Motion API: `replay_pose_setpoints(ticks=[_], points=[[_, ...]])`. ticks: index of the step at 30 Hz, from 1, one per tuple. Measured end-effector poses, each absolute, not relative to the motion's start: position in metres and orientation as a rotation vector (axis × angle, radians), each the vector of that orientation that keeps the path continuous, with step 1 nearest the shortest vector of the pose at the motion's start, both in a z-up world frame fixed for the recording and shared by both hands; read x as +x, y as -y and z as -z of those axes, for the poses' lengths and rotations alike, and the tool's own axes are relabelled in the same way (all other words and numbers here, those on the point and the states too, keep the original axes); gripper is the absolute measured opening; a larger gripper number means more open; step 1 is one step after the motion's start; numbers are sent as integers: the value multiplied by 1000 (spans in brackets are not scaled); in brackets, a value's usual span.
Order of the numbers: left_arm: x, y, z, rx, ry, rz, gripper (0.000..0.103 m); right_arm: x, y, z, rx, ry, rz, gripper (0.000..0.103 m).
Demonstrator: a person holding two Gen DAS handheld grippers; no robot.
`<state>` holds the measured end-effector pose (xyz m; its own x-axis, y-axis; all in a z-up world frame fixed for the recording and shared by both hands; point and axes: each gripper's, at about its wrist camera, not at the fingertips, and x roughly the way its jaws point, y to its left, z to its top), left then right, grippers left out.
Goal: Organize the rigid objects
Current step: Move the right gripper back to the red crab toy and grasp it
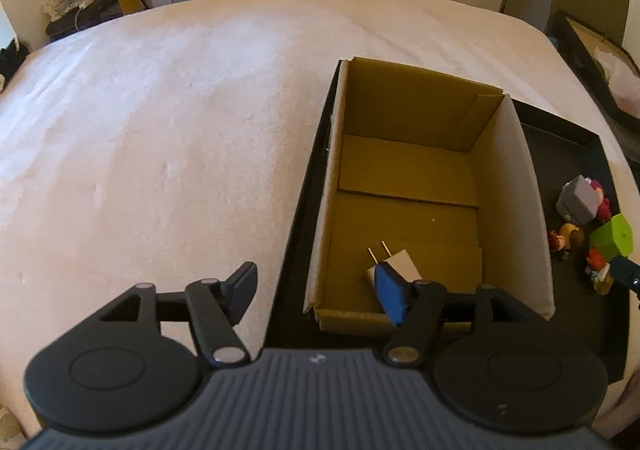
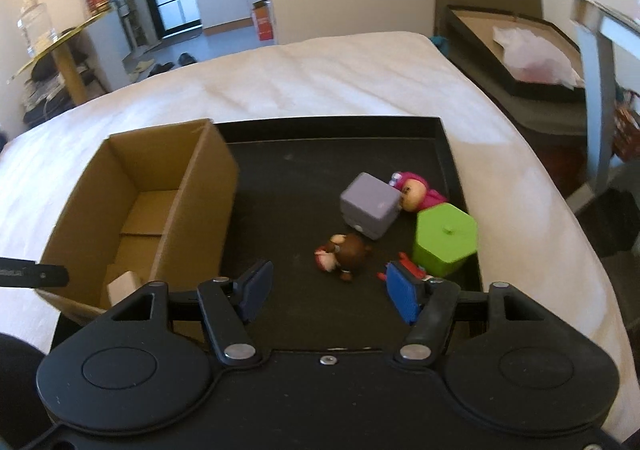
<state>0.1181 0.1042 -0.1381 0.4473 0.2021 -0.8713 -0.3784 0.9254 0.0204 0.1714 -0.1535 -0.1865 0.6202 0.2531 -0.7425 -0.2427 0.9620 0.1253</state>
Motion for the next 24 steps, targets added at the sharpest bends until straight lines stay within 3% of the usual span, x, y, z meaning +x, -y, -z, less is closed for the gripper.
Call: replay_pose_setpoints(ticks=[2,5,8,24], points=[[119,-103,137,-183,-1039,-371,66,174,159,192,33,-855,-263,69],[116,-102,133,-168,-1002,-391,77,180,167,202,55,-875,-220,70],[115,-101,132,-154,-988,-403,83,182,172,214,71,-877,-179,77],[130,-86,128,-40,-969,-497,97,203,193,259,200,-940,-74,79]])
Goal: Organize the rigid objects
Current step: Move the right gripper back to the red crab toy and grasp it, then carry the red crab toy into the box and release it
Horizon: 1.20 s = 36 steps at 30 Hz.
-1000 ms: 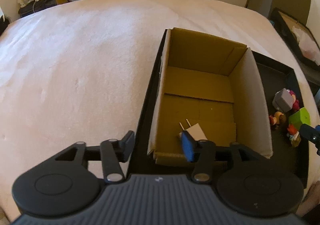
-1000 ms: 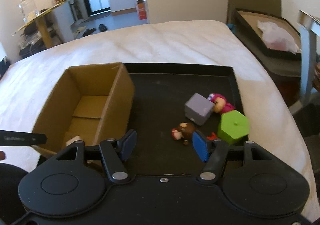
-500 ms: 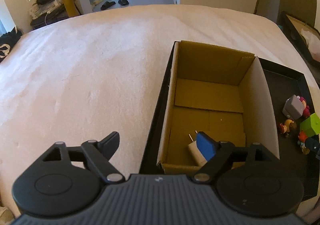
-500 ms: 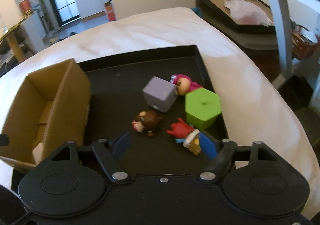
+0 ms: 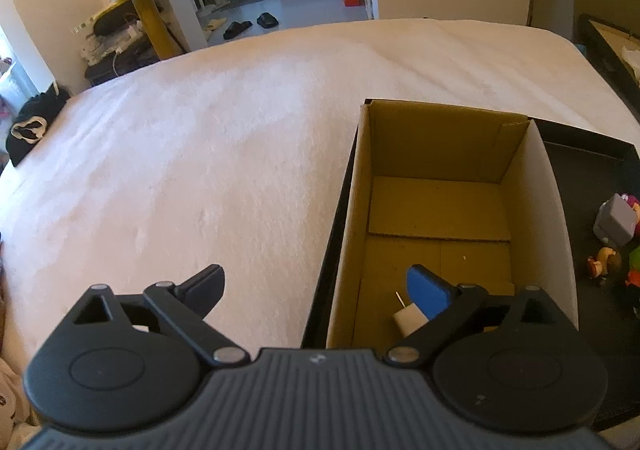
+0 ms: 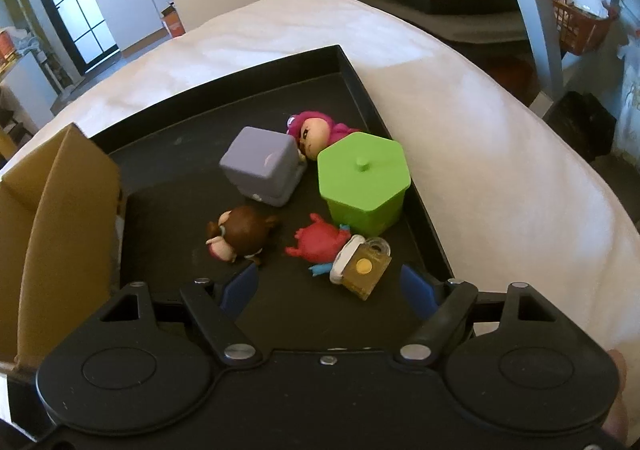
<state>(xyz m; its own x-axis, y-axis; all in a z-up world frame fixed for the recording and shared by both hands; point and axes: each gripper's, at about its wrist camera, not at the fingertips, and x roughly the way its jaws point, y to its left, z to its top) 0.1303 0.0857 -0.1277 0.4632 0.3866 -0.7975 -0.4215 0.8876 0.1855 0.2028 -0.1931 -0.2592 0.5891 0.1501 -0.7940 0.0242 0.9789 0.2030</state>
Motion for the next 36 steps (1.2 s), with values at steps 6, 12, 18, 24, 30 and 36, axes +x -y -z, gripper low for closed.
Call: replay_pose_setpoints(ticks=[6,12,18,24,30,36], points=[[133,-78,130,-19,-970,-480,98,214,201,263,274,-947,-78,85],[134,-68,132,38,-979,-467,98,221,196,272,271,-938,-52,85],[138,-68,134,52,-1008,-499,98,221,188,279,204,-938,-39,69],[139,-66,133,69,-1014,-516,97,213,188,276,168,-924,-55,64],[137,-71,133,46,-1020,-532,97,211,190,268,186,-911,-76,63],[134,-72,133,34,-1009,-519,97,206,192,260,188,-895,-92,63]])
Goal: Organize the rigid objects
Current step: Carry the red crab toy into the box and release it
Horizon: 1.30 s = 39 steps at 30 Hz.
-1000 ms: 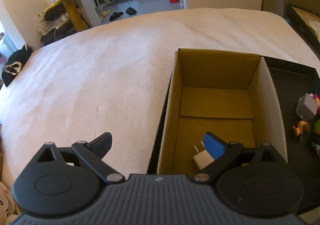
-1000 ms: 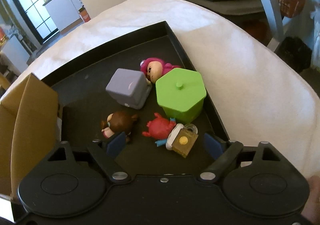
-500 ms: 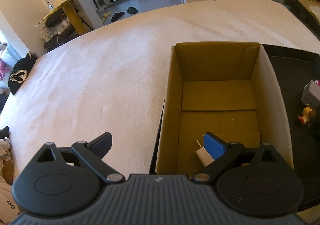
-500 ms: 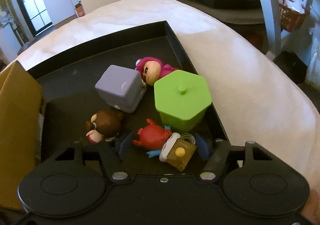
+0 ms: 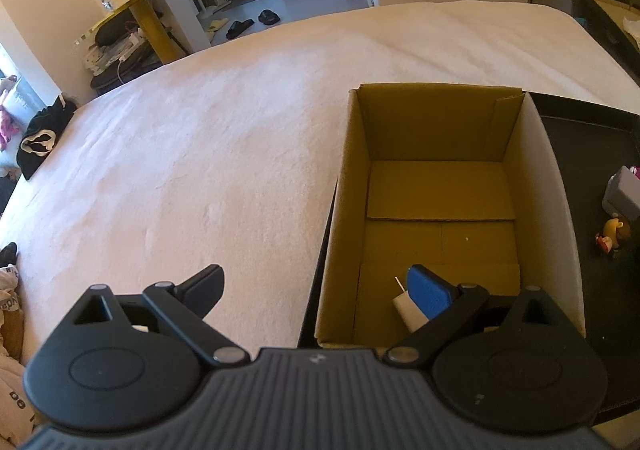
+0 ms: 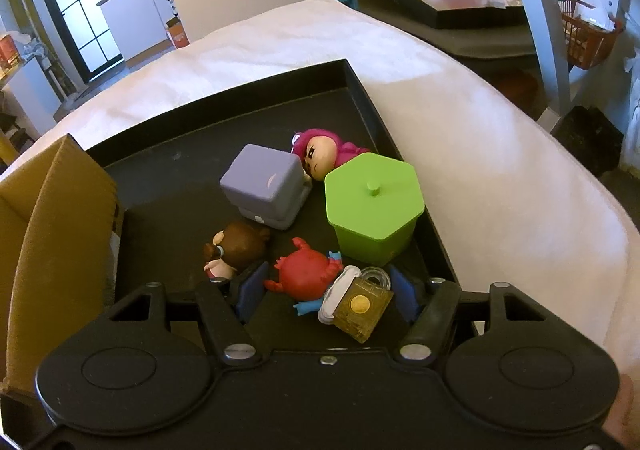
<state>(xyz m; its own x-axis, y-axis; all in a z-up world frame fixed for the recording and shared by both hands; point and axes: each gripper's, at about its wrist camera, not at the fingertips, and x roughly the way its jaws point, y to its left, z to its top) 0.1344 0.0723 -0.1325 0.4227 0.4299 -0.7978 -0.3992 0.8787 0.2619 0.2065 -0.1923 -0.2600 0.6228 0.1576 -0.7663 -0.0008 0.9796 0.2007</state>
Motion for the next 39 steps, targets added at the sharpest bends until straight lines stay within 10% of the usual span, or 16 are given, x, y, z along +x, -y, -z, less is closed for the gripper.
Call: replay_pose_setpoints(ticks=[25,39], points=[[122,-96,132,-112,-982,-503,94,200,147,195,12,-788,-269,63],[123,-115,142,-215,-1025,-475,56,196,82,153,-100,-689,-400,64]])
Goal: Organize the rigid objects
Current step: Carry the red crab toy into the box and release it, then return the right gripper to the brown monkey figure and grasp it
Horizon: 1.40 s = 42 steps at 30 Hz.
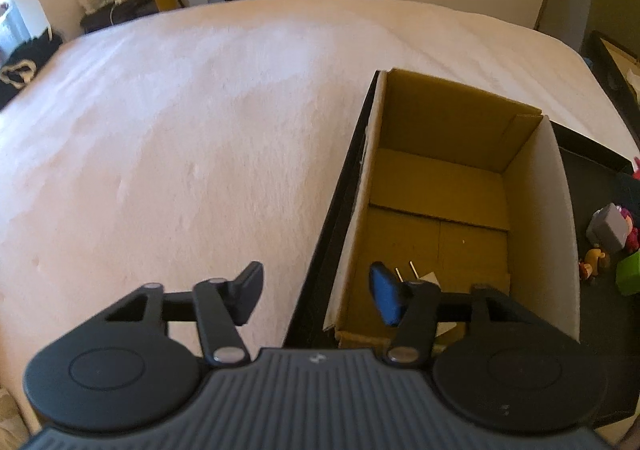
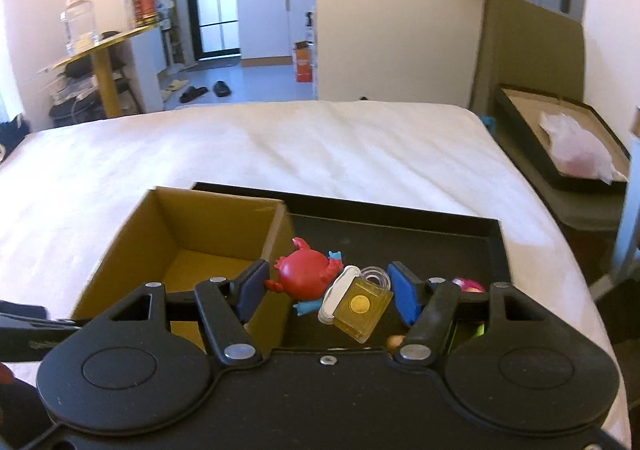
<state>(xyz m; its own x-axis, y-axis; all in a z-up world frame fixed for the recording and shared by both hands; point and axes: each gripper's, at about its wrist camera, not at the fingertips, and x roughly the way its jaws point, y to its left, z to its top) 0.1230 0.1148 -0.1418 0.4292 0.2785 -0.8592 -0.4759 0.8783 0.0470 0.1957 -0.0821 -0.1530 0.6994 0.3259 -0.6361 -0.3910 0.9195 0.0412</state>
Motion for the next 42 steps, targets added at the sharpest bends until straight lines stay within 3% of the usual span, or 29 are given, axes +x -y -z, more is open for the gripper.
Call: replay_pose_setpoints(ticks=[4,9,14,23,29,42], points=[[125,-121,147,-240,-1032,-454,51,191,61,153,-130,-687,-442,64],[127,-124,155,-279,-1050,-409,26,187,39,153,-160,-698,-504,64],[128,-122,158,-280,-1040,-363,11,186,20,155,-180,-714,-544,64],[129,-131,159,-330,-1025,-356,12,187,-3,163,-170,-743,-575,64],[128,-134,159,-341,-1026,-357,12,182,-9,159,-152,-725,-633,76],[128,-125,156,-283,-1024,-370,12,187,34,157,-48,-747,-577,76]])
